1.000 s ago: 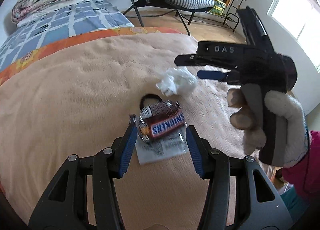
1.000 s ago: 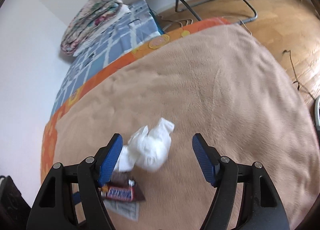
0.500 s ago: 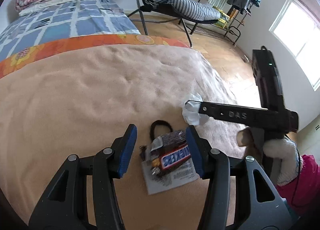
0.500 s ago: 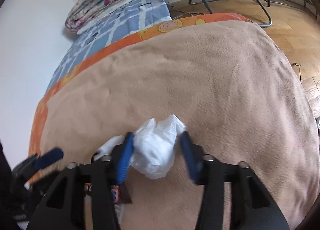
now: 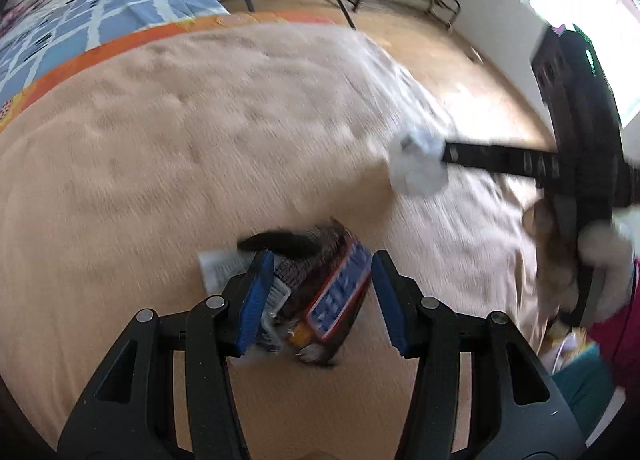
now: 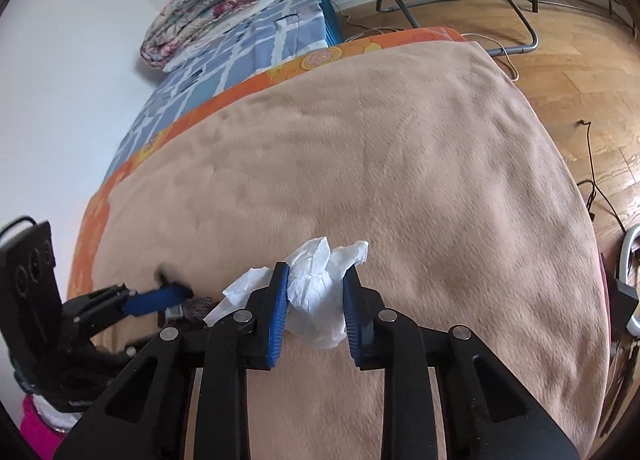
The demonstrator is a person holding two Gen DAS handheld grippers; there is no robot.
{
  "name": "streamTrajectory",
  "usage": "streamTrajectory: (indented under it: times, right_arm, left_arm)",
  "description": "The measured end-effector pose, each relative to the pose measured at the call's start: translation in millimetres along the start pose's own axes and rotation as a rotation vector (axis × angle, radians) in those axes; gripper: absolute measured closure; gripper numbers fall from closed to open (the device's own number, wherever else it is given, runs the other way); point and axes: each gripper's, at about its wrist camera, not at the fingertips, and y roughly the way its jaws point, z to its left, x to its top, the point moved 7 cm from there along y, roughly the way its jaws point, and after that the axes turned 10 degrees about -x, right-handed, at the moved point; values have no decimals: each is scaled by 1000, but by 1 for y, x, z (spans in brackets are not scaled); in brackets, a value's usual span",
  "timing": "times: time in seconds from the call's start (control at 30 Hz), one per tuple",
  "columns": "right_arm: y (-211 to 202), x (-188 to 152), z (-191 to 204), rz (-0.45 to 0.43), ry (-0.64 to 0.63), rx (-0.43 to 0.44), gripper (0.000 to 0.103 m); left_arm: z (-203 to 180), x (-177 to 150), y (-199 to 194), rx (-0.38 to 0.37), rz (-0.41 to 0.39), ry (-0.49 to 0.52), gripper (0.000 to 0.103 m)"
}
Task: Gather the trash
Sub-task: 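Grasp the white tissue with the right gripper while the left gripper grasps the Snickers wrapper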
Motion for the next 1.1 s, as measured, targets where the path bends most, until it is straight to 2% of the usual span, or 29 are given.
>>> streamTrajectory:
  times: [0.2, 0.3, 0.4, 0.57, 0.63, 0.73, 0.8, 0.83, 0.87, 0.93, 1.03, 1.1]
  right_arm:
    - [-7, -10, 1, -13, -32, -22, 80]
    - [-15, -16, 3, -20, -40, -13, 80]
    - [-21, -20, 1, -36, -55, -24, 80]
    - [-21, -25, -4, -24, -38, -13, 80]
    - [-22, -26, -4, -25, -37, -11, 80]
    - [-24, -27, -4, -27, -33, -7, 80]
    - [-26, -27, -4, -28, -26, -2, 80]
    - [-26, -27, -4, -29, -24, 0, 80]
    - [-27, -28, -4, -30, -23, 3, 80]
    - [-28, -28, -3, -31, -22, 10, 80]
    - [-28, -30, -3, -29, -23, 16, 80]
    - [-29, -32, -3, -28, -28, 15, 80]
  left_arm:
    - [-20, -19, 6, 140, 38, 107, 51]
    - [-23, -29, 2, 150, 46, 105, 51]
    - [-10, -42, -5, 211, 55, 74, 51]
    - [-3, -48, -22, 156, 11, 6, 51]
    - [-6, -43, -28, 142, -8, 4, 51]
    - [-14, -37, -26, 137, 7, 26, 51]
    - [-16, -34, -17, 144, 44, 44, 50]
    - [-17, -34, -12, 153, 66, 49, 47]
    - [-16, -33, -6, 174, 85, 51, 39]
    - [-13, -30, 2, 219, 98, 56, 34]
    - [-17, -26, 11, 221, 99, 74, 34]
    - [-22, -27, 15, 237, 95, 97, 38]
